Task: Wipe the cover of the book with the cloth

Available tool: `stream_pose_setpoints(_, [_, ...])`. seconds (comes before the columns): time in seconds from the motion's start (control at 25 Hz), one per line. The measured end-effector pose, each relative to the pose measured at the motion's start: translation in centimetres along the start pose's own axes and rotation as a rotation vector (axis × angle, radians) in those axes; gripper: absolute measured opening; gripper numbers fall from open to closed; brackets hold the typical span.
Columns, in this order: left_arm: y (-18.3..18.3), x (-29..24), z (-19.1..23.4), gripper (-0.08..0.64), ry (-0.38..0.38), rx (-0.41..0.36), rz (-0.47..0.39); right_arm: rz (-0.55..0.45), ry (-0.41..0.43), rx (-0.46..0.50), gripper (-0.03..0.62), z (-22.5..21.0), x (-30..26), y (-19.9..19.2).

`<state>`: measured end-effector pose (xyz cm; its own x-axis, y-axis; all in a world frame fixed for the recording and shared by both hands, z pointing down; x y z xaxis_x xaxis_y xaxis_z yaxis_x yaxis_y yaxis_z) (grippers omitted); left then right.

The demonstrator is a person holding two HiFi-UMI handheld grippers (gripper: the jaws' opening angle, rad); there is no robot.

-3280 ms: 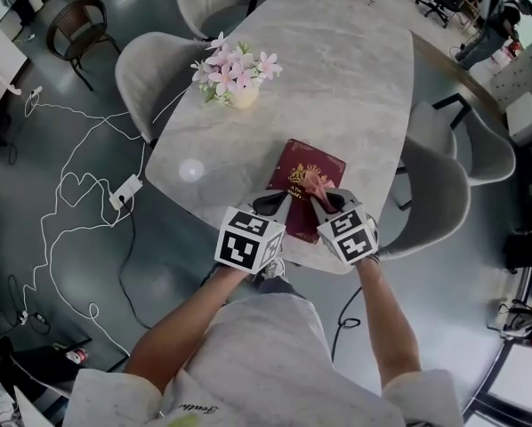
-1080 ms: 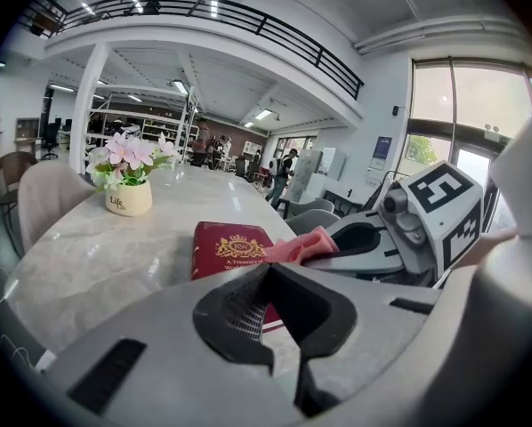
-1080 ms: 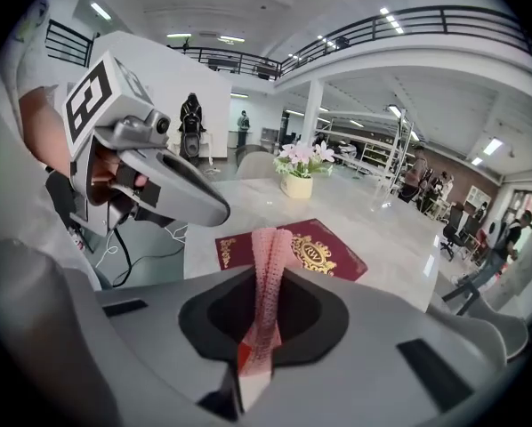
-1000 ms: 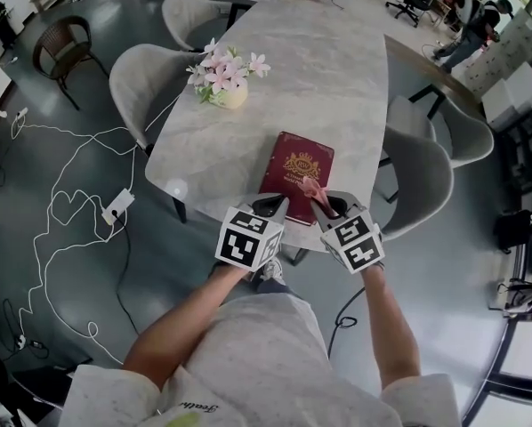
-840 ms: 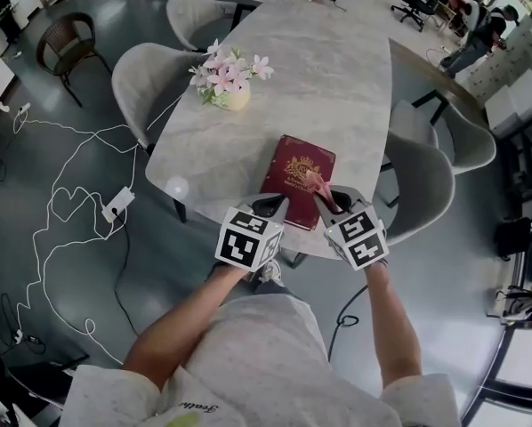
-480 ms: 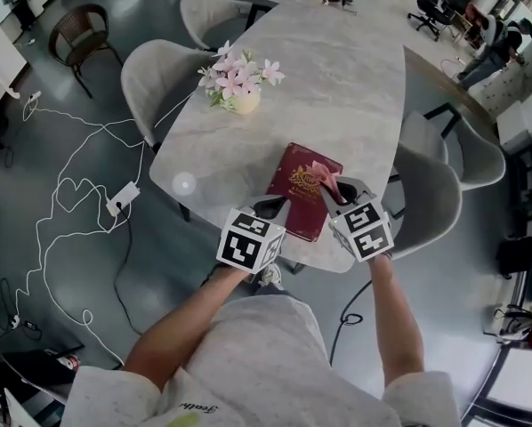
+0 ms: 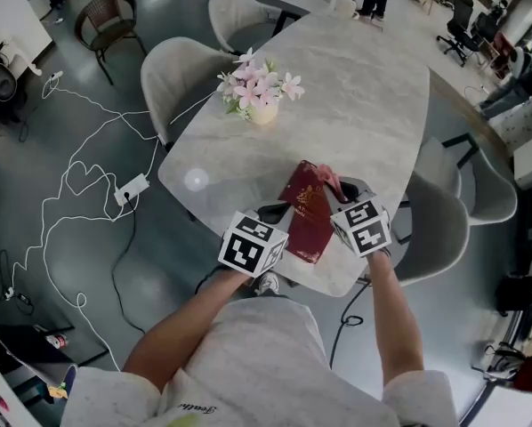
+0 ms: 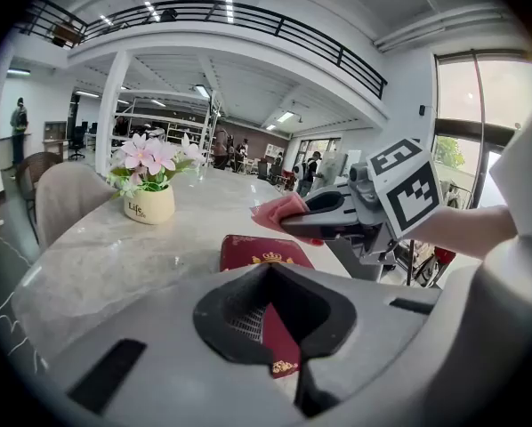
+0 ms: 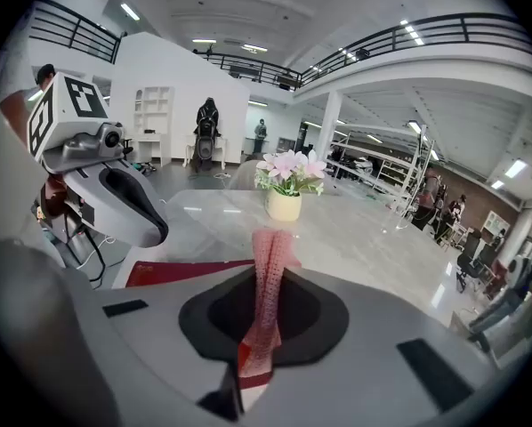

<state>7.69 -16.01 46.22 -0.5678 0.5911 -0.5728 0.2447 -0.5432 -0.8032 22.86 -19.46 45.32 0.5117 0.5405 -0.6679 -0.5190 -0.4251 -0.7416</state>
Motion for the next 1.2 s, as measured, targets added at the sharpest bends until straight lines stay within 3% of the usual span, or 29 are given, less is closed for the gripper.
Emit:
stream_pose_setpoints(0.68, [0.2,-1.6,1.9,0.008,0.105,0.048,0.030,0.052,0.090,0.021,0.015,-3.8,-6.0,-1.1])
stream_pose_setpoints(1.2, [-0.1,-1.6,2.5,0.008,0.098,0.050,0.041,0.073,0.097,0.020,0.015,-3.2,-6.6,-1.3])
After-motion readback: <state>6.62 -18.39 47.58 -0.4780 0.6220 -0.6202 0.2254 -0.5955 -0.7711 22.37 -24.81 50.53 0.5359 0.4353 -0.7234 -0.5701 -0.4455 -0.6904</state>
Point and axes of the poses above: the fingertips, and each gripper's own axes: x backward along the fingers, z to its left, y out of its top, the point moved 7 cm from there along x, backward along the fingers, and after that the axes turned 12 degrees about y, right-handed, at the moved point
